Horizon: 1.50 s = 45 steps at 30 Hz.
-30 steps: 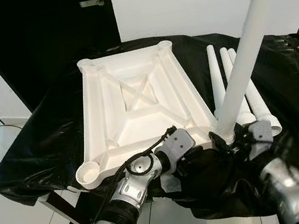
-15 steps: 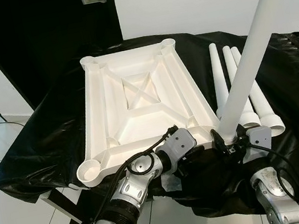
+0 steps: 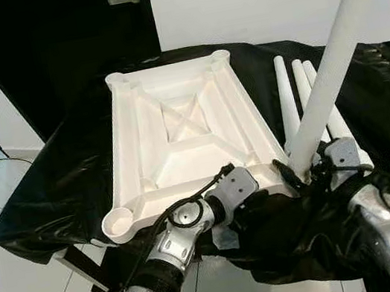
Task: Building children table
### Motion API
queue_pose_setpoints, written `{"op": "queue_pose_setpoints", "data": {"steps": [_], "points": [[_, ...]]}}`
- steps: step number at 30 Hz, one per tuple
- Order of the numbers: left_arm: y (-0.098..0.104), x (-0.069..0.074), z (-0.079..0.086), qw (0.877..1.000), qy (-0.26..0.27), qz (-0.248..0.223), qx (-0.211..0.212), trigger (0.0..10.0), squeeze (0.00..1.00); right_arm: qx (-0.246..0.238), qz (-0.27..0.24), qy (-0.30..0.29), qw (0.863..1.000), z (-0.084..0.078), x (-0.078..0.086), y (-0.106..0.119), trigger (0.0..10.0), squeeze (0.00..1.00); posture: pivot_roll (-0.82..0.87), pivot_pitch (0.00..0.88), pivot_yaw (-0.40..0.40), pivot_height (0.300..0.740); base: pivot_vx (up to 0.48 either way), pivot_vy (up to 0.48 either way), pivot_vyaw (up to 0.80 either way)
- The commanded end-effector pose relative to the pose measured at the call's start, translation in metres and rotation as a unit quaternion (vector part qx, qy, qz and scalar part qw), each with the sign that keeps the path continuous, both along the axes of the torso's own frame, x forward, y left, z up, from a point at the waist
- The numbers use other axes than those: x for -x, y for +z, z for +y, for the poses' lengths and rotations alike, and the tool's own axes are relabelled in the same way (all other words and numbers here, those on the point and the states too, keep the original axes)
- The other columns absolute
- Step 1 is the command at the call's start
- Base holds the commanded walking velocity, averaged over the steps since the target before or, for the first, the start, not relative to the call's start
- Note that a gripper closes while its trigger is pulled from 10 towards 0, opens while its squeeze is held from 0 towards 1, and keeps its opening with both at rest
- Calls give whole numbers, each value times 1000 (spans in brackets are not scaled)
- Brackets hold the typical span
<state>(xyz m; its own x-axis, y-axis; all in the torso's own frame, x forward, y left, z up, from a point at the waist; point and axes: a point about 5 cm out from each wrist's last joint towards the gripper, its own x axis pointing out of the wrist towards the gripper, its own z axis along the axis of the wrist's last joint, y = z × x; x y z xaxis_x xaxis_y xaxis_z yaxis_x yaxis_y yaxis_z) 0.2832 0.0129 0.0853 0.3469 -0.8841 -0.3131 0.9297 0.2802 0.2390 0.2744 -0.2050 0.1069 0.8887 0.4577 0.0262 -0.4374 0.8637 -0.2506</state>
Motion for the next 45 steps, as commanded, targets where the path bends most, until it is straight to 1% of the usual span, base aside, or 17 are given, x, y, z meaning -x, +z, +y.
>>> {"op": "queue_pose_setpoints", "data": {"steps": [1, 3, 4, 9, 21, 23, 24, 26, 27, 28, 29, 30, 34, 37, 42, 43, 45], "points": [[-35, 14, 11, 996, 1, 68, -50, 10000, 0, -7, 56, 25, 998, -5, 3, -13, 10000, 0, 254, 0, -53, 740, 0, 0, 0], [-34, 14, 11, 997, 3, 67, -49, 10000, 0, -12, 84, 61, 995, -3, 5, -16, 10000, 0, 255, 0, -53, 740, 0, 0, 0], [-34, 13, 11, 997, 4, 66, -49, 10000, 0, -20, 104, 95, 990, -1, 7, -17, 0, 0, 256, 0, -53, 740, 0, 0, 0], [-32, 11, 11, 997, 5, 64, -48, 10000, 0, -33, 120, 142, 982, -1, 7, -15, 0, 0, 258, 0, -54, 740, 0, 0, 0], [-33, 13, 11, 997, 4, 66, -48, 10000, 0, -24, 100, 135, 985, -14, 4, -8, 0, 0, 255, 0, -54, 740, 0, 0, 0], [-33, 13, 11, 997, 3, 66, -48, 10000, 0, -20, 82, 104, 991, -9, 5, -8, 0, 0, 257, 0, -55, 740, 0, 0, 0], [-33, 13, 11, 997, 4, 65, -48, 10000, 0, -23, 45, 45, 998, 1, 8, -7, 0, 0, 261, 0, -62, 740, 0, 0, 0], [-33, 13, 11, 997, 4, 65, -48, 10000, 0, -23, 45, 45, 998, 1, 8, -7, 0, 0, 261, 0, -62, 740, 0, 0, 0], [-32, 12, 11, 997, 6, 64, -47, 10000, 0, -34, 16, -20, 999, 9, 14, -6, 0, 0, 269, 0, -70, 740, 0, 0, 0], [-32, 12, 11, 997, 8, 64, -47, 10000, 0, -44, 1, -89, 995, 15, 24, -9, 0, 0, 279, 0, -74, 740, 0, 0, 0], [-32, 12, 11, 997, 8, 64, -47, 10000, 0, -44, 1, -89, 995, 15, 24, -9, 0, 0, 279, 0, -74, 740, 0, 0, 0], [-32, 12, 11, 997, 11, 64, -46, 10000, 0, -53, -3, -145, 988, 18, 32, -13, 0, 0, 285, 0, -77, 740, 0, 0, 0], [-32, 12, 14, 997, 15, 64, -46, 10000, 0, -71, 3, -230, 971, 8, 39, -19, 0, 0, 286, 0, -76, 740, 0, 0, 0], [-34, 13, 16, 996, 15, 66, -50, 10000, 0, -89, 6, -260, 962, 0, 39, -21, 0, 0, 276, 0, -70, 740, 0, 0, 0], [-34, 13, 14, 997, 12, 66, -49, 10000, 0, -95, 6, -249, 964, 3, 38, -21, 0, 0, 274, 0, -67, 740, 0, 0, 0], [-33, 13, 13, 997, 11, 65, -48, 10000, 0, -92, 7, -230, 969, 6, 37, -21, 2863, 0, 269, 0, -68, 740, 0, 0, 0], [-33, 13, 13, 997, 11, 65, -48, 10000, 0, -92, 7, -230, 969, 6, 37, -21, 2863, 0, 269, 0, -68, 740, 0, 0, 0]]}}
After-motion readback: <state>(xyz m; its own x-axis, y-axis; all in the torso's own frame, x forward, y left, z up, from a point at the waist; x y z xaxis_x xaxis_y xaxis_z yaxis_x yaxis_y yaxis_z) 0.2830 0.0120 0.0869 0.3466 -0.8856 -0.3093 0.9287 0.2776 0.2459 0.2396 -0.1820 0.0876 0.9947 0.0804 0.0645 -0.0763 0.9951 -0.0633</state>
